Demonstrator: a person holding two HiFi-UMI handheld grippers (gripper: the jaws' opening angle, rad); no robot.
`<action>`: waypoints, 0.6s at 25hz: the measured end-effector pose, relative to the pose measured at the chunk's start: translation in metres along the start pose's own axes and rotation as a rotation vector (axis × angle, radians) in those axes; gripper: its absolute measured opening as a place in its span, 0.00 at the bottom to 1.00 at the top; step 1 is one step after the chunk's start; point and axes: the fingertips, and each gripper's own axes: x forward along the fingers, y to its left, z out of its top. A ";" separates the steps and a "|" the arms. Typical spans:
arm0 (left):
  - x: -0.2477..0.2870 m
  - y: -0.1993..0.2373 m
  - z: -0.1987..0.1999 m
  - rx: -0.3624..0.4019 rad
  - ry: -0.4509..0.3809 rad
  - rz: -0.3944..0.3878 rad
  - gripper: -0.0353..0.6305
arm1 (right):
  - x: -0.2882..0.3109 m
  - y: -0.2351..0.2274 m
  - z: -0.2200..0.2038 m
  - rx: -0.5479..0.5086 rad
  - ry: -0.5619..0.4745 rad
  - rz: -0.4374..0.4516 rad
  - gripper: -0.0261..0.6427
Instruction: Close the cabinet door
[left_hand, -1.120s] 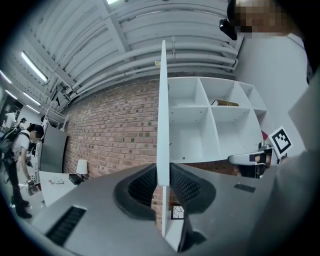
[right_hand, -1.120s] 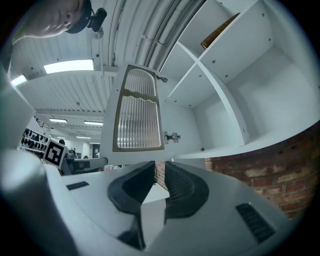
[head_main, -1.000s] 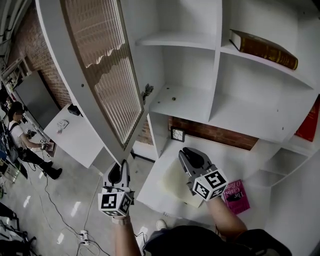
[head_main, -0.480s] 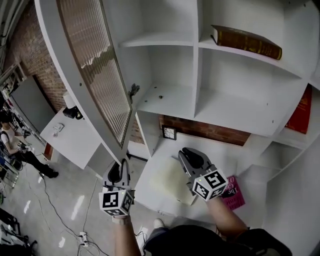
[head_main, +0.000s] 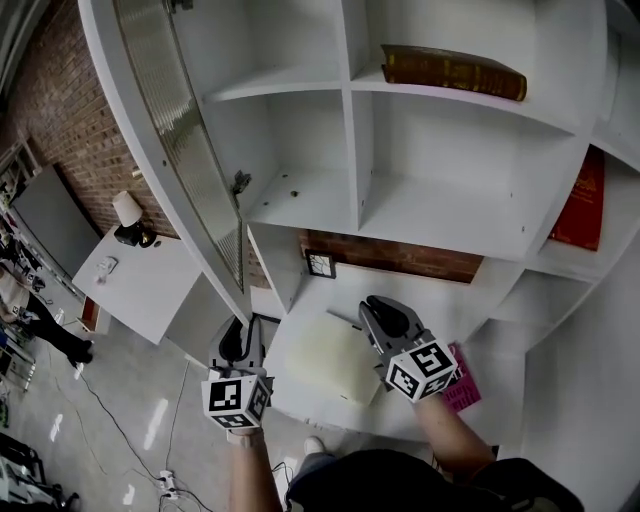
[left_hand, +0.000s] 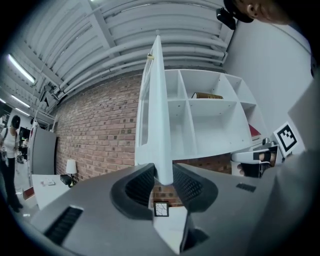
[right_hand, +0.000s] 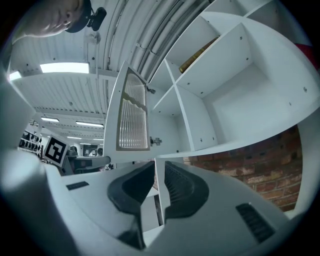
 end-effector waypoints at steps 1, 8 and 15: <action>0.002 -0.006 0.000 0.001 0.000 -0.011 0.23 | -0.003 -0.003 0.001 0.001 -0.002 -0.007 0.12; 0.019 -0.033 -0.001 -0.007 0.002 -0.060 0.26 | -0.026 -0.024 0.005 0.002 -0.016 -0.066 0.12; 0.039 -0.062 0.001 -0.045 -0.013 -0.160 0.26 | -0.046 -0.048 0.003 0.003 -0.015 -0.147 0.12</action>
